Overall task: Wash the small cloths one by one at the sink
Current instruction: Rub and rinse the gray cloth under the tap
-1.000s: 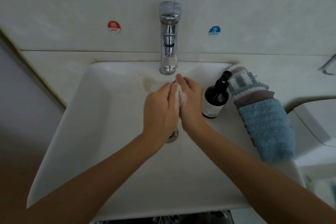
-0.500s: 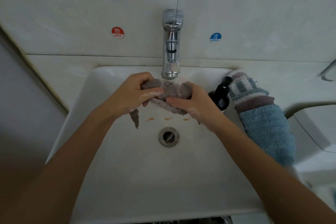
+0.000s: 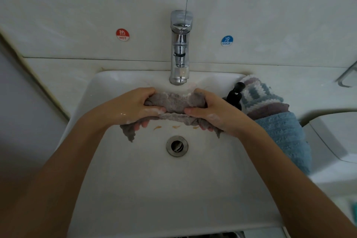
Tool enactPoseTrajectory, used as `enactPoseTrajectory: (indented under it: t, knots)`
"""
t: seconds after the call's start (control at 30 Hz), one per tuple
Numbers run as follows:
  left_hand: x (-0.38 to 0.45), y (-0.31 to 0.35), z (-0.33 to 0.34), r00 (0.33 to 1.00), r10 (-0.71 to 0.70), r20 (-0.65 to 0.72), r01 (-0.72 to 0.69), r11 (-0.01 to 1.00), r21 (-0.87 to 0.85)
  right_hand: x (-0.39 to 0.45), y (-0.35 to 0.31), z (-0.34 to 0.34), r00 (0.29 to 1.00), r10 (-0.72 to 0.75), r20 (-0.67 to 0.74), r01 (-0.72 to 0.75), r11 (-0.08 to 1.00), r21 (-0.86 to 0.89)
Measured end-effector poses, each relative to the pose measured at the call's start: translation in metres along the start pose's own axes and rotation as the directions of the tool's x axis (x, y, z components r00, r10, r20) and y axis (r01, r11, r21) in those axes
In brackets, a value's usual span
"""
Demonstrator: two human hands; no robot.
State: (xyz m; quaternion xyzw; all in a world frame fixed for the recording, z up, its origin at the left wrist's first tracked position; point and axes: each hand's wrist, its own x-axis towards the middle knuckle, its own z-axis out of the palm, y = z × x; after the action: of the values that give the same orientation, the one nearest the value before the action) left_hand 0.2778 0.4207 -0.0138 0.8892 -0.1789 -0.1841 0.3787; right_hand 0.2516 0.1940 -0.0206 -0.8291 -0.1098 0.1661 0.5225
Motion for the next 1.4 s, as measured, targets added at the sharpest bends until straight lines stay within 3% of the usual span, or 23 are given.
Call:
enactPoseTrajectory:
  t: [0.1, 0.27, 0.4, 0.5, 0.63, 0.73, 0.8, 0.93, 1.07, 1.2, 1.4]
  knots:
    - [-0.001, -0.002, -0.003, 1.0, -0.025, -0.008, 0.024, 0.999, -0.034, 0.0, 0.002, -0.001, 0.999, 0.004, 0.04, -0.007, 0.996, 0.089]
    - [-0.004, -0.002, -0.007, 1.0, 0.003, 0.022, 0.001, 0.987, -0.16, -0.001, 0.004, -0.009, 1.0, 0.02, -0.018, -0.02, 1.0, 0.007]
    - [-0.002, -0.002, -0.004, 0.997, -0.004, -0.073, -0.015, 0.966, -0.257, -0.005, -0.006, -0.003, 0.998, -0.039, -0.04, 0.041, 0.998, 0.044]
    - [0.003, -0.004, 0.0, 0.995, -0.047, -0.088, 0.026, 0.975, -0.223, -0.003, -0.007, 0.003, 1.0, -0.011, -0.002, 0.011, 0.997, -0.075]
    - [0.005, -0.003, 0.001, 0.99, -0.072, -0.118, 0.042, 0.971, -0.237, 0.004, 0.003, 0.005, 0.997, 0.002, -0.081, -0.021, 0.973, -0.231]
    - [0.005, -0.002, 0.001, 0.984, -0.079, -0.158, 0.038, 0.968, -0.25, 0.006, 0.006, 0.006, 0.99, 0.075, -0.122, -0.087, 0.992, -0.096]
    - [0.004, -0.001, 0.003, 0.986, -0.077, -0.145, 0.053, 0.986, -0.16, 0.007, 0.007, 0.004, 0.984, 0.118, -0.137, -0.131, 0.987, -0.089]
    - [0.003, 0.0, 0.006, 0.991, -0.007, -0.133, 0.006, 1.0, -0.005, 0.004, 0.005, 0.0, 0.991, 0.131, -0.032, -0.132, 0.991, -0.034]
    - [0.004, 0.003, 0.009, 0.989, -0.017, -0.145, -0.003, 0.991, -0.135, 0.002, 0.004, 0.005, 0.99, 0.135, 0.044, -0.139, 0.985, 0.098]
    - [0.004, 0.005, 0.01, 0.993, -0.035, -0.111, 0.005, 0.965, -0.262, 0.003, 0.001, 0.006, 0.991, 0.13, 0.033, -0.134, 0.942, 0.307]
    - [0.005, 0.007, 0.017, 0.983, 0.017, -0.183, -0.056, 0.976, -0.209, 0.009, 0.009, 0.011, 0.985, 0.156, -0.071, -0.128, 0.947, 0.296]
